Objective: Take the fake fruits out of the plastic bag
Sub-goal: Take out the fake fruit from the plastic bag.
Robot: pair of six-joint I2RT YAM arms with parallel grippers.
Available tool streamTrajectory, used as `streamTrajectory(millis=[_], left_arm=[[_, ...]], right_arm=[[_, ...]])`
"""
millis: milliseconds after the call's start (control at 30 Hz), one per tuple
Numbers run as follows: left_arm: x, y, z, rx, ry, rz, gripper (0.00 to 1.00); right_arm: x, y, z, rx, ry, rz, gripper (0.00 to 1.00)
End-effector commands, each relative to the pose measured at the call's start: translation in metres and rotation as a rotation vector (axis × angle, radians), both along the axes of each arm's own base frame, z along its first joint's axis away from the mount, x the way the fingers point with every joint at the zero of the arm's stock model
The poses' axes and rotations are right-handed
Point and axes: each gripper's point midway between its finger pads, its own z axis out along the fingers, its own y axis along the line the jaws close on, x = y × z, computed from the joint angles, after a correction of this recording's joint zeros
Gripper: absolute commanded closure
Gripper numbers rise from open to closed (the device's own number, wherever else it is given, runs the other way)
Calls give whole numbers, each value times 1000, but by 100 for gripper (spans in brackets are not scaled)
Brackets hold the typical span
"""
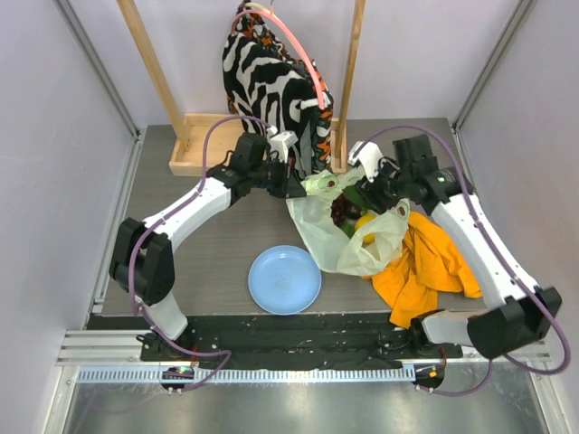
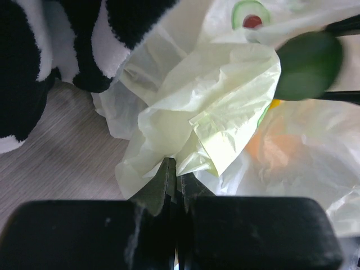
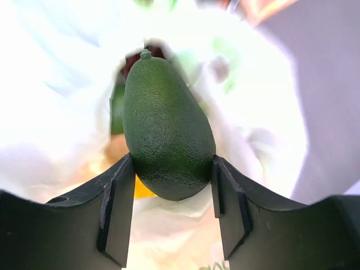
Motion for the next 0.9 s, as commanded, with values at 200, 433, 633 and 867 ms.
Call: streamTrajectory(millis=[200, 433, 633, 867], left_arm=[[16, -14, 31, -58, -78, -9, 100], [23, -15, 41, -57, -79, -13, 61], [-32, 27, 130, -140, -363, -218, 11], [-76, -7, 118, -63, -579, -499, 6]], right_arm=[[-35, 11, 30, 140, 27, -3, 73], [-23, 35, 29, 254, 5, 25, 68], [-20, 52, 29, 298, 36, 78, 68], [-38, 59, 32, 339, 71, 136, 67]])
